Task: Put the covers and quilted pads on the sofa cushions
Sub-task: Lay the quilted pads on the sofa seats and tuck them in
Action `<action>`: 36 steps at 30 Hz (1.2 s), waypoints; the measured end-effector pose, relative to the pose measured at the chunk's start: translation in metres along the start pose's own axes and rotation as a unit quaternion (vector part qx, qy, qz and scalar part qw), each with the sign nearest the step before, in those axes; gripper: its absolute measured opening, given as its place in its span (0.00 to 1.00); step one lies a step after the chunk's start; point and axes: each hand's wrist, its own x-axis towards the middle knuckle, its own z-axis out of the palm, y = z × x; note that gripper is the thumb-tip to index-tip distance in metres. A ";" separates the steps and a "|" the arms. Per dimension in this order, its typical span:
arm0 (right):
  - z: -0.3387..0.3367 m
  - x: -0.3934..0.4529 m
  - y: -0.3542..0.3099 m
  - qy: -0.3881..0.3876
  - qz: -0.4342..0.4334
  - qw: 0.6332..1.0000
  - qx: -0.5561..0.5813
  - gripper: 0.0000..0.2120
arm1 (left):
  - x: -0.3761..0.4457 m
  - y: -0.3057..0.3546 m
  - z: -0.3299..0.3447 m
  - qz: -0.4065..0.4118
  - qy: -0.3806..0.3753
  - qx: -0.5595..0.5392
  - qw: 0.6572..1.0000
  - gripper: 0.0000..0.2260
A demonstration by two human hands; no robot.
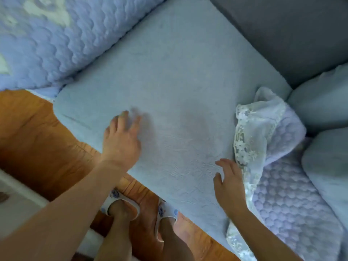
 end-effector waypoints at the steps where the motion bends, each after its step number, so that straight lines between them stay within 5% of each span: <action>1: -0.004 -0.006 0.010 0.009 0.013 1.000 0.008 0.16 | -0.011 0.024 0.009 0.052 -0.034 0.011 0.998 0.33; 4: -0.016 -0.023 0.036 0.036 0.062 0.997 0.041 0.17 | -0.043 0.070 0.031 0.097 -0.135 0.095 0.982 0.34; 8: -0.038 -0.066 0.088 0.047 0.142 0.985 0.089 0.16 | -0.064 0.096 0.033 -0.008 -0.208 0.161 0.965 0.36; 11: -0.047 -0.107 0.145 -0.074 0.184 0.979 0.033 0.24 | -0.063 0.123 0.021 -0.032 -0.231 0.170 0.957 0.31; 15: -0.044 -0.162 0.213 -0.215 0.330 0.918 -0.045 0.40 | -0.072 0.156 0.018 0.017 -0.282 0.140 0.949 0.24; 21: -0.030 -0.185 0.219 -0.066 0.347 0.935 -0.026 0.44 | -0.103 0.205 0.034 0.070 -0.433 0.050 0.897 0.24; 26: -0.012 -0.185 0.210 -0.119 0.317 0.941 -0.014 0.46 | -0.105 0.260 0.046 0.282 -0.343 0.125 0.887 0.30; 30: -0.013 -0.170 0.208 -0.043 0.338 0.936 0.091 0.35 | -0.087 0.293 0.063 0.518 -0.198 0.177 0.813 0.38; 34: -0.007 -0.185 0.208 -0.067 0.357 0.919 0.155 0.36 | -0.046 0.332 0.087 0.569 -0.127 0.315 0.749 0.45; 36: 0.004 -0.199 0.213 -0.118 0.344 0.922 0.133 0.39 | -0.012 0.348 0.096 0.564 -0.100 0.389 0.722 0.35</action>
